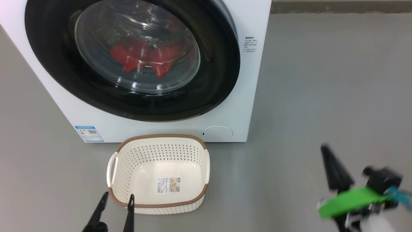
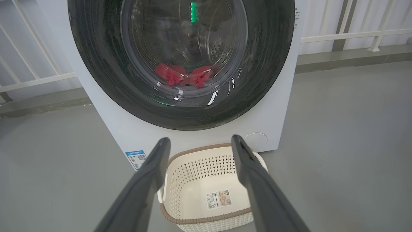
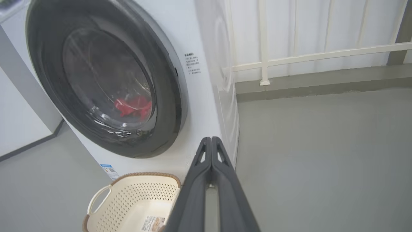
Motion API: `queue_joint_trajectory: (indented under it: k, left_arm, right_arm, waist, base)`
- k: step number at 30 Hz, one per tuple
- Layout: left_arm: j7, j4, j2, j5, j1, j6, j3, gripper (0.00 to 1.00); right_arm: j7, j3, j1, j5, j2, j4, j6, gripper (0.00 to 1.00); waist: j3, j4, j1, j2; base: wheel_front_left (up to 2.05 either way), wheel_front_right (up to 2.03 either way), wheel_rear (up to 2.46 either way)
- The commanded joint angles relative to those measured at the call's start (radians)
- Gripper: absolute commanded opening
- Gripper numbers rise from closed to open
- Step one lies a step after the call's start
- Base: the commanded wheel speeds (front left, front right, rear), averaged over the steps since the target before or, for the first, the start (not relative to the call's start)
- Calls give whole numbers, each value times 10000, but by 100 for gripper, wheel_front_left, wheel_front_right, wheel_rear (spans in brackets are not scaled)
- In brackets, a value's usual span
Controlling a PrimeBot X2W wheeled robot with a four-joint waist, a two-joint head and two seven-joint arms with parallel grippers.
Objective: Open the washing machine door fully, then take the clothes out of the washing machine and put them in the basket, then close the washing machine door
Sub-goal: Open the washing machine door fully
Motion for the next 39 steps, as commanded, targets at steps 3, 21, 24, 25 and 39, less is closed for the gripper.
queue_joint_trajectory:
  k: [3,21,24,25,39]
  left_arm:
    - [-107,-318,20,19,-403,-61,162,100]
    - [-107,-336,-147,-117,-1638,-100,-1059,100]
    - [-107,-322,-152,-194,-1836,-90,-1257,100]
    - [-107,-312,-152,-238,-1891,-78,-1329,100]
    - [-107,-268,-155,-702,-2479,132,-1977,100]
  right_arm:
    - [-130,-182,-1247,1066,110,-717,16,0]
    - [-130,-433,-6385,4064,-880,181,16,0]
    - [-127,-205,-7077,5294,-1093,944,16,0]
    - [-62,-36,-7316,5752,-1218,1210,16,0]
    - [3441,2014,-9558,10204,-2804,3296,16,0]
  waist:
    - [167,158,0,0]
    - [1446,1624,0,0]
    - [1645,1866,0,0]
    - [1706,1954,0,0]
    - [2575,2744,0,0]
  base:
    - [0,0,0]
    - [0,0,0]
    - [0,0,0]
    - [0,0,0]
    - [0,0,0]
